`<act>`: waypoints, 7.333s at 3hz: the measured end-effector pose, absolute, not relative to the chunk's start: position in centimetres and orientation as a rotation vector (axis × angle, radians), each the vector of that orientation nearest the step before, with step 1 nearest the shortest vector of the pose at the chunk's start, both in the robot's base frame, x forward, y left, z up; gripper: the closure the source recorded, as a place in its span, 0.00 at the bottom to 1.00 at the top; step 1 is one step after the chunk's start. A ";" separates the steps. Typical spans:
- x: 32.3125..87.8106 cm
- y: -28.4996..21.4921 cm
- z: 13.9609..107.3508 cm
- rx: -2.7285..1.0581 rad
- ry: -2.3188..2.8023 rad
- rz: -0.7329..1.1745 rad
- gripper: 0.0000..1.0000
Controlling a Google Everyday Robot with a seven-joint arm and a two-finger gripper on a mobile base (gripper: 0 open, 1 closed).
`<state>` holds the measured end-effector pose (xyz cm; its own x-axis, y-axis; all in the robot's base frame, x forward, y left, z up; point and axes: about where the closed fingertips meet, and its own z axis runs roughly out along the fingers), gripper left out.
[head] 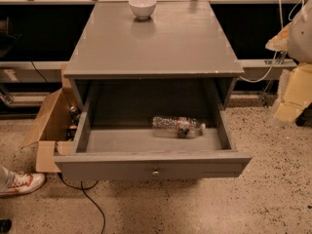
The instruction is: Pick water bottle from top drawer and place on counter
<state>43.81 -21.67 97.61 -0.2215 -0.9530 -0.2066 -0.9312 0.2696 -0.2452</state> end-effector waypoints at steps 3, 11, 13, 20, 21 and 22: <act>47.5 -16.8 90.6 -1.614 2.202 0.052 0.00; 61.2 -7.8 69.3 -1.530 2.093 0.286 0.00; 62.7 -7.7 65.6 -1.530 2.115 0.323 0.00; 57.1 -12.4 78.5 -1.371 1.764 0.280 1.00; 56.3 -15.1 82.4 -1.395 1.706 0.221 1.00; 56.3 -15.0 82.4 -1.395 1.706 0.221 1.00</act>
Offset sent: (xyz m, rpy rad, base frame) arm 0.0352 0.0394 -0.0626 0.1401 0.0021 -0.0052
